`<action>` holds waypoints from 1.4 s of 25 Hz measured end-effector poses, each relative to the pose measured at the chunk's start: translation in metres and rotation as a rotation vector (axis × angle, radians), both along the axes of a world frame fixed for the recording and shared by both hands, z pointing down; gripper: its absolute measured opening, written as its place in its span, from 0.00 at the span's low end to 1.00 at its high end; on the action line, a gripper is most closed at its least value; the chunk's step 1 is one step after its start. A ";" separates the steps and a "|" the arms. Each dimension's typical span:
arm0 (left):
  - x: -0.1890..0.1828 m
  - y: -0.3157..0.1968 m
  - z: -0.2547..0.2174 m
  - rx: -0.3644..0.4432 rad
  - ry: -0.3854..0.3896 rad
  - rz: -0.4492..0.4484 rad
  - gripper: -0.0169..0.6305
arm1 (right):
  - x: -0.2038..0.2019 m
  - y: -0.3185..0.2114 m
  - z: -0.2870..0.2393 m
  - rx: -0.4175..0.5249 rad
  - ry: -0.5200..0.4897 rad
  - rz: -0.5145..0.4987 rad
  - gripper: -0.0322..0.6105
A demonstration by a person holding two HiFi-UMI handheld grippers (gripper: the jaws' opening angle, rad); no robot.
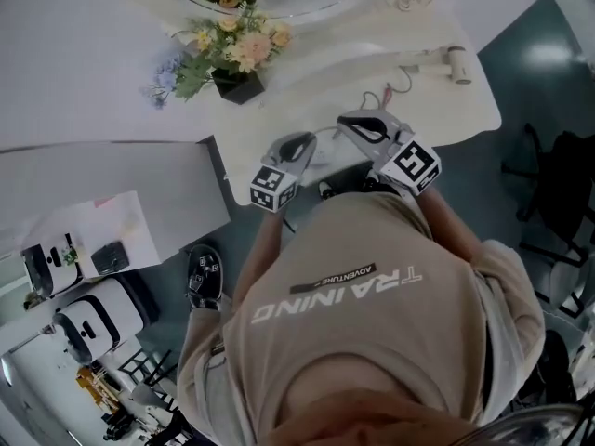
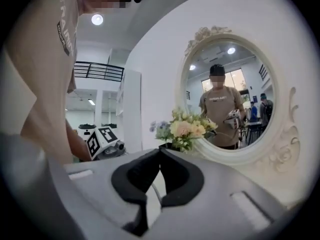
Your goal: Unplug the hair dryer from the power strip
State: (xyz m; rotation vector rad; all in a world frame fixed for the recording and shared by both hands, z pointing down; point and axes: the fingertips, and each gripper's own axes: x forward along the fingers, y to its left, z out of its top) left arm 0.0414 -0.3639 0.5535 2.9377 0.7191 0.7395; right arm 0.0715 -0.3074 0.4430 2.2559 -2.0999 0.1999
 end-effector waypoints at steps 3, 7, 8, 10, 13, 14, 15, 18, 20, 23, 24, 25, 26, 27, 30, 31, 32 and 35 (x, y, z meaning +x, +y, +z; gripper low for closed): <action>0.000 -0.005 0.003 0.009 -0.013 -0.016 0.10 | 0.009 0.002 -0.018 0.048 -0.016 0.028 0.06; 0.001 -0.003 -0.001 0.047 0.004 -0.021 0.10 | 0.016 0.004 -0.032 0.055 0.016 0.004 0.06; 0.000 -0.002 -0.002 0.069 0.011 -0.017 0.10 | 0.017 0.004 -0.031 0.046 0.025 0.000 0.06; -0.003 0.001 -0.002 0.130 0.020 0.003 0.10 | 0.019 0.004 -0.027 0.036 0.033 0.002 0.06; -0.004 0.003 -0.002 0.170 0.026 0.030 0.10 | 0.023 0.004 -0.027 0.051 0.029 0.023 0.06; -0.005 0.003 -0.002 0.166 0.028 0.031 0.10 | 0.022 0.004 -0.027 0.059 0.018 0.030 0.06; -0.006 0.003 -0.001 0.162 0.030 0.031 0.10 | 0.021 0.005 -0.027 0.067 0.003 0.035 0.06; -0.008 0.007 -0.001 0.159 0.037 0.038 0.10 | 0.014 0.006 -0.024 0.060 -0.015 0.026 0.06; -0.011 0.012 0.000 0.162 0.038 0.053 0.10 | 0.008 0.007 -0.021 0.035 0.007 0.015 0.06; -0.014 0.018 0.000 0.166 0.040 0.079 0.10 | 0.003 0.008 -0.026 0.041 0.024 0.023 0.06; -0.016 0.018 0.000 0.168 0.041 0.086 0.10 | 0.002 0.008 -0.030 0.049 0.026 0.028 0.06; -0.017 0.019 -0.001 0.171 0.043 0.092 0.10 | 0.001 0.008 -0.033 0.055 0.027 0.033 0.06; -0.018 0.019 -0.002 0.176 0.045 0.097 0.10 | 0.000 0.008 -0.036 0.059 0.027 0.036 0.06; -0.018 0.019 -0.002 0.184 0.048 0.102 0.10 | -0.001 0.008 -0.037 0.059 0.026 0.037 0.06; -0.018 0.017 -0.006 0.196 0.062 0.110 0.10 | -0.005 0.008 -0.035 0.048 0.023 0.032 0.06; -0.018 0.017 -0.008 0.194 0.067 0.109 0.10 | -0.007 0.009 -0.033 0.046 0.021 0.035 0.06; -0.019 0.017 -0.009 0.189 0.071 0.107 0.10 | -0.009 0.011 -0.031 0.046 0.016 0.039 0.06; -0.022 0.015 -0.009 0.184 0.078 0.110 0.10 | -0.014 0.012 -0.028 0.054 0.000 0.049 0.06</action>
